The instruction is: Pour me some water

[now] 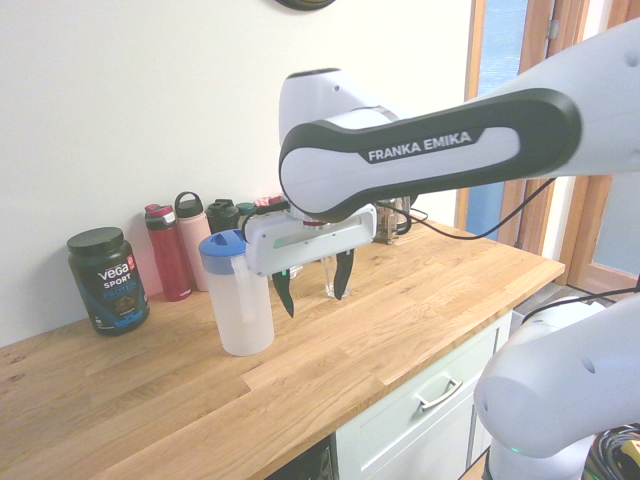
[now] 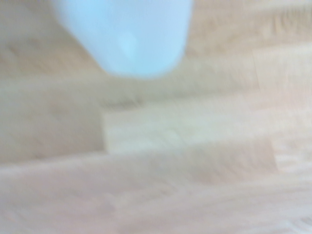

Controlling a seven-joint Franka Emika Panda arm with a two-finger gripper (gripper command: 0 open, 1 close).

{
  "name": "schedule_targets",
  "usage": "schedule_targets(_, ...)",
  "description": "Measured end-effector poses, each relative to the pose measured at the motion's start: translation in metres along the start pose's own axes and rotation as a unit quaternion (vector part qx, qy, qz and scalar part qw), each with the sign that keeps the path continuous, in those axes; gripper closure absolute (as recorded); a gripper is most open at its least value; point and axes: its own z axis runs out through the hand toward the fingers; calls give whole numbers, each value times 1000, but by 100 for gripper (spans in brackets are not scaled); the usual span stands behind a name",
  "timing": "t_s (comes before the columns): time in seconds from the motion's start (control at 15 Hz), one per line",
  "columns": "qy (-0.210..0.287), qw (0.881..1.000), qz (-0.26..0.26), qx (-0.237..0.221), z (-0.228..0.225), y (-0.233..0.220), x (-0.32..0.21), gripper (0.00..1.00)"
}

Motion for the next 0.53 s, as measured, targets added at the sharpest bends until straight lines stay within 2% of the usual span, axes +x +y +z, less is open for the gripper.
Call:
schedule_targets(0.2, 33, 999, 15, 36, -6, -43, -3, 0)
schedule_targets(0.53, 45, 998, 31, 18, 38, -98, 30, 0)
